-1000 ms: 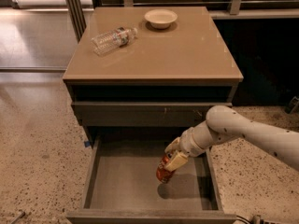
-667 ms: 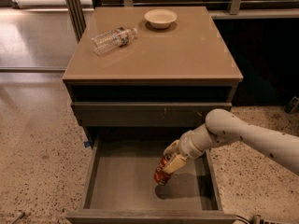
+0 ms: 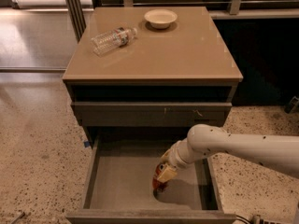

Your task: Place coke can into middle drawer

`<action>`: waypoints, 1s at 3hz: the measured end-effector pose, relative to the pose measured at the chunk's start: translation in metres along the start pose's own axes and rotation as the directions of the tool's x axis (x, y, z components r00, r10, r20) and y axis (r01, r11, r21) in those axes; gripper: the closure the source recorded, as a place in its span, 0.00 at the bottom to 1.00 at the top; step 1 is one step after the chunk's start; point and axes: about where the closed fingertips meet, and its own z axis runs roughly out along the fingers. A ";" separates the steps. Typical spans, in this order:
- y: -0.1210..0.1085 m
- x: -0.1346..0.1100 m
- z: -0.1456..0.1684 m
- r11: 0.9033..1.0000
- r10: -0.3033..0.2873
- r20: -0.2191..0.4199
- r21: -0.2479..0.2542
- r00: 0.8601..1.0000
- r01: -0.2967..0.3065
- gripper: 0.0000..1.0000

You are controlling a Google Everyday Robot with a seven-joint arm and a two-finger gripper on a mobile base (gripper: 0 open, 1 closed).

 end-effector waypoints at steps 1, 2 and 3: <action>0.000 0.000 0.000 1.000 0.000 0.000 0.000 1.000 0.000 1.00; 0.008 0.023 0.034 1.000 0.010 -0.076 -0.023 0.997 -0.012 1.00; 0.012 0.032 0.049 0.999 0.014 -0.114 -0.030 0.993 -0.018 1.00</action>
Offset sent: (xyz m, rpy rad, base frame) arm -0.0206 -0.0055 -0.0893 -0.1568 0.0991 0.0056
